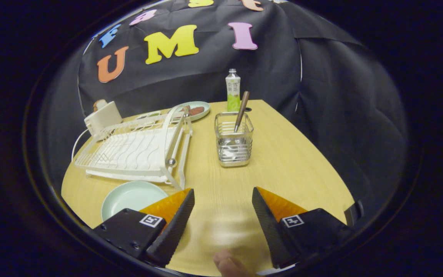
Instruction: Take the plate from the dish rack, then take the spoon from the basket and place it into the plate.
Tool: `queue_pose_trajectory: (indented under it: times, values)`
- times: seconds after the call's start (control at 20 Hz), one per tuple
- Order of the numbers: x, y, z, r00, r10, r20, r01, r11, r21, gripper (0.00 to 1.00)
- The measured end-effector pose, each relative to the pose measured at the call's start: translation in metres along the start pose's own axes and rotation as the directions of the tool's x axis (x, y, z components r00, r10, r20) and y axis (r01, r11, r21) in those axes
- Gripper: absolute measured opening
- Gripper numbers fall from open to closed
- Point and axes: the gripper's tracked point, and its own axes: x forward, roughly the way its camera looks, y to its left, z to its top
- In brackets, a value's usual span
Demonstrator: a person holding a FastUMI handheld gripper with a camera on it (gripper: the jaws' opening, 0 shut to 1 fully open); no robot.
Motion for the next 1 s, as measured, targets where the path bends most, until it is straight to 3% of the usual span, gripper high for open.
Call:
queue_pose_trajectory:
  times: [0.2, 0.35, 0.55, 0.9, 0.95, 1.0]
  values:
    - [0.011, -0.006, 0.059, 0.994, 0.019, 0.112, -0.018, 1.000, -0.012, 0.96]
    - [0.032, -0.021, 0.104, 0.976, -0.024, 0.218, 0.022, 1.000, 0.011, 0.96]
    - [0.069, -0.015, 0.138, 0.971, 0.070, 0.230, -0.083, 0.996, 0.045, 0.96]
    - [0.127, -0.009, 0.151, 0.973, 0.111, 0.202, -0.106, 0.994, -0.036, 0.91]
    - [0.130, -0.006, 0.153, 0.972, 0.118, 0.201, -0.113, 0.993, -0.036, 0.89]
    - [0.132, -0.006, 0.155, 0.973, 0.115, 0.202, -0.110, 0.993, -0.036, 0.79]
